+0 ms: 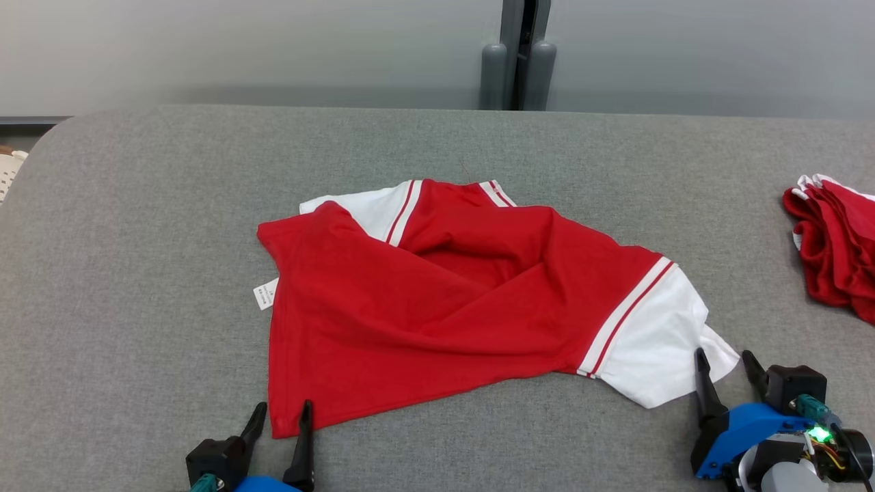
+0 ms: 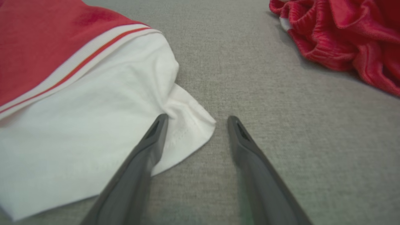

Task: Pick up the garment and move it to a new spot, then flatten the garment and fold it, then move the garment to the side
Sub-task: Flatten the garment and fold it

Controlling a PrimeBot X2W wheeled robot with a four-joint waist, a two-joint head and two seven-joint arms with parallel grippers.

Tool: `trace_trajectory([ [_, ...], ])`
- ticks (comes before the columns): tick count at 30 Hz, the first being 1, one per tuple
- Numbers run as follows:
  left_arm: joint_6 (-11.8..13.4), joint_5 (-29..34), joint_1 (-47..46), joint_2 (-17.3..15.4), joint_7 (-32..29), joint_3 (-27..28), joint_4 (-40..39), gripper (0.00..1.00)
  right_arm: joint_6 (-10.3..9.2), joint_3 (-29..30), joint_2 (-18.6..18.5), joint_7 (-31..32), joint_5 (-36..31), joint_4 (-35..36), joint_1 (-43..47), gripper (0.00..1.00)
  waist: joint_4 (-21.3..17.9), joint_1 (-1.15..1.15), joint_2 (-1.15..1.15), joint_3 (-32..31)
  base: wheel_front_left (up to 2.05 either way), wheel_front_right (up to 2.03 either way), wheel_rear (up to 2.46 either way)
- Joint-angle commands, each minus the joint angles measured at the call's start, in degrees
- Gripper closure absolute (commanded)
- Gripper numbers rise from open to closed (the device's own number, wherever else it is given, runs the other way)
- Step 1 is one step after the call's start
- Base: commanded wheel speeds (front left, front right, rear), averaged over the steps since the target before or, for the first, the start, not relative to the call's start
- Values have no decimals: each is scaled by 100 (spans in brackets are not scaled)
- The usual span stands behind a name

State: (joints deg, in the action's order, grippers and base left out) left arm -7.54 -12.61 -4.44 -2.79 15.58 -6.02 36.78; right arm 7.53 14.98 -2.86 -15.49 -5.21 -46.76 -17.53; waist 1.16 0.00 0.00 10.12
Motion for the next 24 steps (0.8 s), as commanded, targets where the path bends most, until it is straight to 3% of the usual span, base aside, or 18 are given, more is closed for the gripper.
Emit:
trace_trajectory([
  [1,23,-36,74,-23,-79,8,175,0,-7,-1,-6,65,-33,-178,15,0,7,0,0,4,0,0,0],
  [8,49,-100,73,-21,-99,-98,394,0,-1,-226,28,79,74,-347,-79,0,20,0,0,8,0,0,0],
  [9,45,-109,63,-17,-108,-133,444,0,4,-268,32,79,113,-382,-90,15,24,0,0,7,0,0,0],
  [10,40,-136,52,-13,-114,-163,481,0,4,-307,39,81,145,-418,-100,56,26,0,0,6,0,0,0],
  [11,33,-192,49,-8,-116,-226,548,28,5,-360,43,81,185,-424,-109,84,27,0,0,3,0,0,0],
  [12,24,-244,36,-3,-119,-282,551,53,5,-397,46,81,221,-418,-108,100,32,0,0,-1,0,0,0],
  [13,18,-272,7,4,-119,-345,513,100,4,-420,42,80,261,-392,-109,100,38,0,0,-5,0,0,0],
  [19,3,-551,-71,5,-88,-587,349,100,-3,-510,1,37,626,159,-14,100,67,0,0,-91,0,0,0],
  [24,2,-641,-118,-95,-45,-388,-298,100,-3,-624,-7,34,1040,837,110,100,51,0,0,-238,0,0,0],
])
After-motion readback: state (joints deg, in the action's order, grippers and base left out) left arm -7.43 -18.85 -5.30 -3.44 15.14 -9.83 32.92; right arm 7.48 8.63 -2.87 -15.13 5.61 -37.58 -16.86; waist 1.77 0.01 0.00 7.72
